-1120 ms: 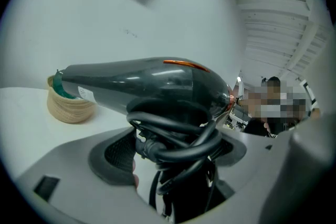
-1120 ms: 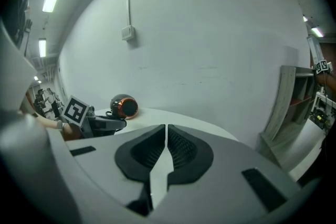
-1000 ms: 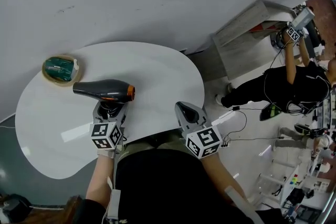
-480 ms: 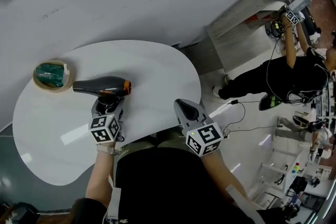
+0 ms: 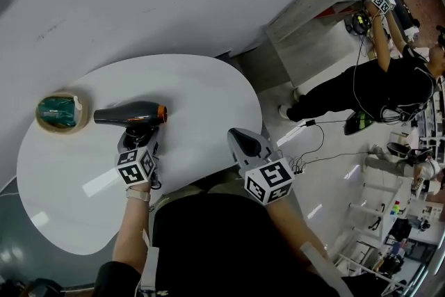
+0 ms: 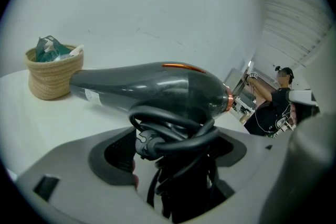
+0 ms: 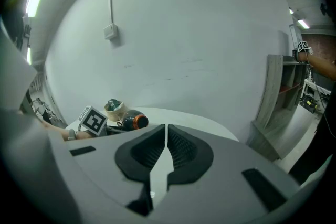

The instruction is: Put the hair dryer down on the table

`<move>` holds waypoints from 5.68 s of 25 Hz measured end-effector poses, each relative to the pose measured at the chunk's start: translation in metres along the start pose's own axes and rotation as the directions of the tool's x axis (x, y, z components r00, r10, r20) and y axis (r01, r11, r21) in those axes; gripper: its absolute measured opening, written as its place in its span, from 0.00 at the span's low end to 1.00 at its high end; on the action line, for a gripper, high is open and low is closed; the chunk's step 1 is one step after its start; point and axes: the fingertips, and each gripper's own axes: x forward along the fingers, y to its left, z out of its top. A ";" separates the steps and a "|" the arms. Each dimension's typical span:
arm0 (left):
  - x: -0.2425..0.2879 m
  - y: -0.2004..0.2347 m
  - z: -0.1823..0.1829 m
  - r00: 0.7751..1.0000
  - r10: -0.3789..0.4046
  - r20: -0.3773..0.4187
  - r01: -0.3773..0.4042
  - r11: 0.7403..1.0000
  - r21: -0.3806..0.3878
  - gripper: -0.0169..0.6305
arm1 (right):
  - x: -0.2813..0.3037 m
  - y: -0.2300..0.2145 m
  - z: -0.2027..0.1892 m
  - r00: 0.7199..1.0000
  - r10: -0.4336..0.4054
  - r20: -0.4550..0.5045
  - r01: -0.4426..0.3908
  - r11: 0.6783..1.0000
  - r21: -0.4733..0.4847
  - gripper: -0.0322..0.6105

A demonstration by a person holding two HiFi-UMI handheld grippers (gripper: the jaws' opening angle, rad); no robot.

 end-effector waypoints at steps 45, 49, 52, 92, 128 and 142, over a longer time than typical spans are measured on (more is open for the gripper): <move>0.019 0.010 -0.023 0.977 0.136 -0.165 -0.113 0.983 0.143 0.71 | -0.011 -0.002 -0.013 0.999 -0.045 -0.013 0.045 0.999 0.030 0.09; 0.014 0.010 -0.023 0.974 0.149 -0.171 -0.126 0.982 0.138 0.73 | -0.013 0.000 -0.012 1.000 -0.029 -0.006 0.029 0.999 0.020 0.09; 0.008 0.011 -0.025 0.972 0.164 -0.171 -0.141 0.980 0.137 0.73 | -0.015 0.003 -0.012 1.000 -0.015 -0.003 0.015 1.000 0.012 0.09; -0.139 -0.061 0.044 0.946 0.275 0.173 -0.284 0.958 0.028 0.04 | -0.018 0.027 0.035 0.931 0.364 0.001 -0.361 0.925 -0.121 0.09; -0.250 -0.145 0.119 0.848 0.098 0.521 -0.218 0.960 0.175 0.04 | -0.065 0.112 0.110 0.793 0.608 0.041 -0.552 0.744 -0.376 0.09; -0.253 -0.141 0.117 0.840 0.084 0.537 -0.163 0.981 0.101 0.04 | -0.063 0.118 0.101 0.787 0.617 0.005 -0.565 0.723 -0.397 0.09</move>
